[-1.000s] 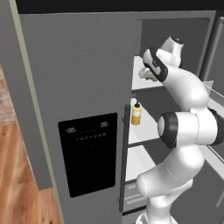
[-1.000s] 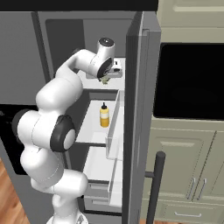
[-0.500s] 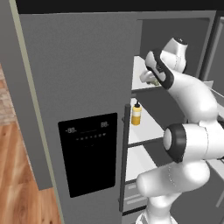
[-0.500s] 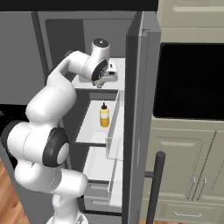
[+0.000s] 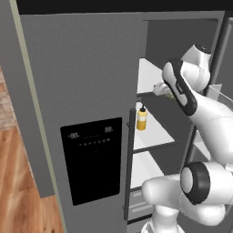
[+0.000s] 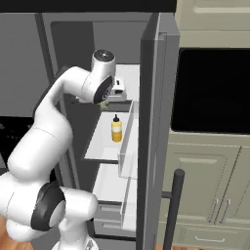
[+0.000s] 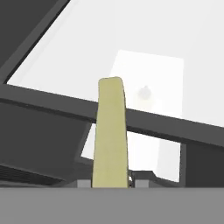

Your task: Pick the egg and butter from the fridge and place them by the bowl for mixing.

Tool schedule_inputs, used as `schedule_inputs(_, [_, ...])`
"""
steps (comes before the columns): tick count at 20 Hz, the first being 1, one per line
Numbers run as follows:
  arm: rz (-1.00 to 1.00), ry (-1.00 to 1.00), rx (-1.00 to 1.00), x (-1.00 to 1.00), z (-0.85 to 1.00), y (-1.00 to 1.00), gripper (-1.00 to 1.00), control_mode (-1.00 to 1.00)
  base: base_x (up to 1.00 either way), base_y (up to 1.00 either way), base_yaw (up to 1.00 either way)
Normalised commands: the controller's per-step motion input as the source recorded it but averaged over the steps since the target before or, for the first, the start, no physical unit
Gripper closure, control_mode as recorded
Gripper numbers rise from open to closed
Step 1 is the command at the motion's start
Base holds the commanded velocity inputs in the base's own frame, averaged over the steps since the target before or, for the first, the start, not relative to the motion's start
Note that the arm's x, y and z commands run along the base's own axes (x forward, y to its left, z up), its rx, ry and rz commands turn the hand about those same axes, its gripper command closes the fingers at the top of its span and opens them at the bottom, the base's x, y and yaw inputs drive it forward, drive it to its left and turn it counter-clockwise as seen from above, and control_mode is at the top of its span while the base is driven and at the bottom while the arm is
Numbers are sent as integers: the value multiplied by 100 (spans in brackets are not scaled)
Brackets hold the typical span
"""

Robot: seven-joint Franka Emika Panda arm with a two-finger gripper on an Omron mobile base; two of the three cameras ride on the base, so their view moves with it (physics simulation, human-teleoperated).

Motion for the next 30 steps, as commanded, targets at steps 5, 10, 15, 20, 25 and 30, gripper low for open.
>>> schedule_inputs(5, [-8,0,0,-88,0,11,100,-100,0,0,0])
schedule_inputs(10, [-13,-4,0,-91,-3,20,100,-100,0,0,0])
schedule_inputs(15, [-13,-1,-4,-84,-14,25,100,-100,0,0,0])
schedule_inputs(20, [-9,0,-11,-76,-28,19,100,-100,0,0,0])
schedule_inputs(25, [-5,2,-7,-41,-26,19,100,-100,0,0,0])
schedule_inputs(30, [0,8,-2,-27,-29,9,100,-100,0,0,0])
